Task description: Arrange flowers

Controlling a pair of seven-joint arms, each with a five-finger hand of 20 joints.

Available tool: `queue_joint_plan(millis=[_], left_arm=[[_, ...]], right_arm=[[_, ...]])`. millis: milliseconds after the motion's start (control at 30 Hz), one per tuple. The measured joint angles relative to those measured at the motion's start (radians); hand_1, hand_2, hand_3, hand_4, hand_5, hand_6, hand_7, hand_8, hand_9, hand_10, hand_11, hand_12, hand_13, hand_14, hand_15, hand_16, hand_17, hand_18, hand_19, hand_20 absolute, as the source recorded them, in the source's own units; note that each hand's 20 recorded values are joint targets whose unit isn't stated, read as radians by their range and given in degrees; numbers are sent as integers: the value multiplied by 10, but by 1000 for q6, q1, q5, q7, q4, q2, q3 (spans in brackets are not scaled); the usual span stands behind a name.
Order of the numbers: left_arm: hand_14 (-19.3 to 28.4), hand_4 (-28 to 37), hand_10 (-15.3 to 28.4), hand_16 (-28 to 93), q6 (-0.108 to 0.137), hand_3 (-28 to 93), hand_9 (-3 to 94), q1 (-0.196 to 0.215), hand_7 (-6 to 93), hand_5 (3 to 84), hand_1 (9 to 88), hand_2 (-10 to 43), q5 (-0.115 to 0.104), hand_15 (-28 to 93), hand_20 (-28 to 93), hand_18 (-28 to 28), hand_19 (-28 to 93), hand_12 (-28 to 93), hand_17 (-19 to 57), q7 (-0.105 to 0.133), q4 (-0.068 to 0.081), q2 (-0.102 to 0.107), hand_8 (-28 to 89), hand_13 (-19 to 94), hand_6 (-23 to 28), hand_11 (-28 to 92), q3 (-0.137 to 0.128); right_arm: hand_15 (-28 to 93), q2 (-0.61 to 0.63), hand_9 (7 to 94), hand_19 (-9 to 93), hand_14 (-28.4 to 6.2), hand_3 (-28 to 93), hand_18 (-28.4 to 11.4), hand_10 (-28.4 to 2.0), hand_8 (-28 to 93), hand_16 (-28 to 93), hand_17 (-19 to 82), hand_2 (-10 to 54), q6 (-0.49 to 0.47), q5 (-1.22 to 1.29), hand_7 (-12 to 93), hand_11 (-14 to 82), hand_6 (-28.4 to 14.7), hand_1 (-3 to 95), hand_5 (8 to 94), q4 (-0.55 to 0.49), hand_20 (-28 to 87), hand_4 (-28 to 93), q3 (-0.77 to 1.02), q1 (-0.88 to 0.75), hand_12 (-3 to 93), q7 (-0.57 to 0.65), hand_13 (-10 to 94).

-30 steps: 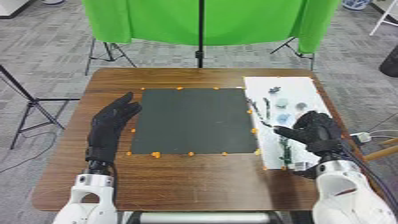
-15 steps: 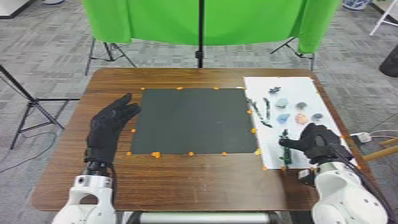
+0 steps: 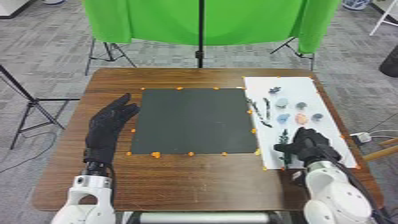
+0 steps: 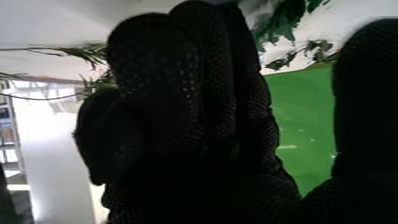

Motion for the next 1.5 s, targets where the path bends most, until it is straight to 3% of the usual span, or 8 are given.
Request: queue_joint_plan(millis=[67, 133, 433, 600, 767, 933, 1233, 1500], left_arm=[[172, -194, 138, 28, 0, 651, 474, 0, 104, 487, 256, -40, 0, 160, 304, 132, 163, 127, 84, 0, 0, -1, -60, 384, 24, 161, -3], [172, -193, 138, 28, 0, 650, 474, 0, 104, 487, 256, -39, 0, 160, 303, 132, 162, 127, 84, 0, 0, -2, -60, 383, 24, 161, -4], [172, -193, 138, 27, 1, 650, 474, 7, 103, 487, 256, -38, 1, 161, 301, 132, 161, 127, 83, -8, 0, -1, -60, 383, 25, 162, -9], [171, -193, 138, 27, 11, 650, 475, 10, 104, 488, 258, -38, -5, 163, 300, 132, 159, 127, 83, -10, 7, 31, -59, 384, 25, 163, -43], [170, -193, 137, 28, 58, 652, 477, 12, 107, 491, 257, -39, -83, 164, 300, 132, 160, 128, 83, -4, 25, 93, -60, 387, 25, 165, -98], [170, -194, 137, 26, 82, 655, 478, 6, 108, 492, 256, -39, -133, 164, 295, 132, 152, 127, 87, 13, 53, 114, -61, 389, 25, 166, -131], [164, -225, 136, 19, 127, 669, 477, -48, 104, 488, 223, -19, -171, 138, 265, 124, 104, 121, 102, 36, 151, 170, -63, 389, 24, 156, -102], [164, -234, 137, 22, 127, 674, 476, -86, 100, 488, 217, -16, -175, 137, 264, 124, 98, 122, 101, 34, 164, 187, -61, 388, 26, 156, -57]], right_arm=[[516, -4, 870, 892, -27, -92, -52, -129, 182, 253, 702, -95, 0, -12, 247, 381, -27, 731, 821, 7, 362, 269, -6, 7, 260, 4, 937], [554, -8, 890, 904, -21, -254, -54, -123, 245, 236, 715, -95, 3, -15, 242, 390, -21, 841, 837, 14, 363, 437, -10, 13, 258, 8, 937], [622, -30, 896, 930, -12, -190, -67, -117, 254, 216, 727, -95, 34, 24, 289, 446, -16, 837, 841, 20, 403, 500, -18, 19, 250, 4, 937], [638, -29, 892, 932, -10, -195, -71, -116, 256, 213, 729, -95, 101, 93, 308, 470, -19, 834, 835, 20, 433, 542, -17, 9, 249, -11, 937], [654, -13, 887, 932, -9, -185, -77, -116, 250, 212, 731, -95, 192, 131, 335, 489, -20, 826, 829, -5, 476, 559, -14, 8, 248, -41, 937], [659, 2, 885, 932, -7, -178, -77, -116, 246, 212, 732, -95, 227, 187, 345, 496, -19, 822, 826, -47, 489, 561, -28, 45, 247, -69, 937], [663, -32, 884, 932, -8, -157, -79, -116, 240, 212, 733, -95, 180, 277, 358, 502, -18, 813, 822, 76, 501, 553, -287, 333, 244, -85, 937], [671, -189, 881, 932, -8, -127, -81, -116, 232, 212, 733, -95, 109, 318, 368, 512, -17, 799, 820, 276, 520, 541, -504, 565, 244, -106, 937]])
